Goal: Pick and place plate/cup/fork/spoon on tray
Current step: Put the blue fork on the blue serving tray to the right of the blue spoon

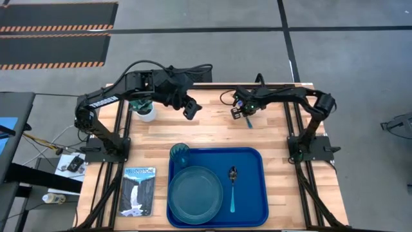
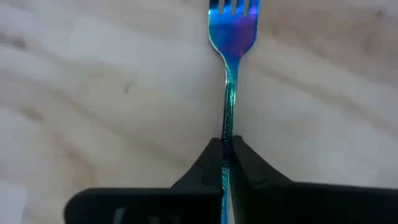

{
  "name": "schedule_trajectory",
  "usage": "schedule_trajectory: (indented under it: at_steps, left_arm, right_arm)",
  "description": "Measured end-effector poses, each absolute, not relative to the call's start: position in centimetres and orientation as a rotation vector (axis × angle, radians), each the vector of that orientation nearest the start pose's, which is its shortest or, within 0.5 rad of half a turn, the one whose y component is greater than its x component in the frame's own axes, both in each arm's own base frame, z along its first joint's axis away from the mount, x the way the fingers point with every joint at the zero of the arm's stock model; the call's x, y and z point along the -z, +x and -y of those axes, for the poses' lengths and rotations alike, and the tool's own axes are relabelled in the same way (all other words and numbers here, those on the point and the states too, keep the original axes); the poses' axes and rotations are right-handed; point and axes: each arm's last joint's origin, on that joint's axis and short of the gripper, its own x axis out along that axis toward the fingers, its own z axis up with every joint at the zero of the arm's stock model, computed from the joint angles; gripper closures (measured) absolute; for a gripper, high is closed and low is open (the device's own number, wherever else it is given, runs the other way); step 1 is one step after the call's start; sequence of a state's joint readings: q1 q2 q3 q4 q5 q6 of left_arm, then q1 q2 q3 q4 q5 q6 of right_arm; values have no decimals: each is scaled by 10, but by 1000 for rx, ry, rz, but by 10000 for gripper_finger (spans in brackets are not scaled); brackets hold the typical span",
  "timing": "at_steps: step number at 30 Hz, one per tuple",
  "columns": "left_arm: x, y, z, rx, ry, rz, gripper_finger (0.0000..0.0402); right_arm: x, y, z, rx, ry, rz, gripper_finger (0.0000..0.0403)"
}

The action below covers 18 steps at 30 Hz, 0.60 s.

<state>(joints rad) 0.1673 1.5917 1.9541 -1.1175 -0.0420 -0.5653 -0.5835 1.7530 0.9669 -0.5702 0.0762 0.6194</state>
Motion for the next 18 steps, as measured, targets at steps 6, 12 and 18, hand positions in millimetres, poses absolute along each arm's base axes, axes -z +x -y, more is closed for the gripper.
schedule_trajectory:
  at_steps: [6, 12, 18]
  left_arm:
    - [-442, 297, -52, -453, -572, -702, 164]
    - [-434, 300, -55, -524, -579, -694, 164]
    - [-420, 316, -58, -539, -604, -590, 164]
  right_arm:
    - [-166, 247, 160, 915, 840, -1081, 393]
    - [-206, 240, 142, 892, 807, -963, 397]
    - [-251, 227, 113, 857, 805, -789, 388]
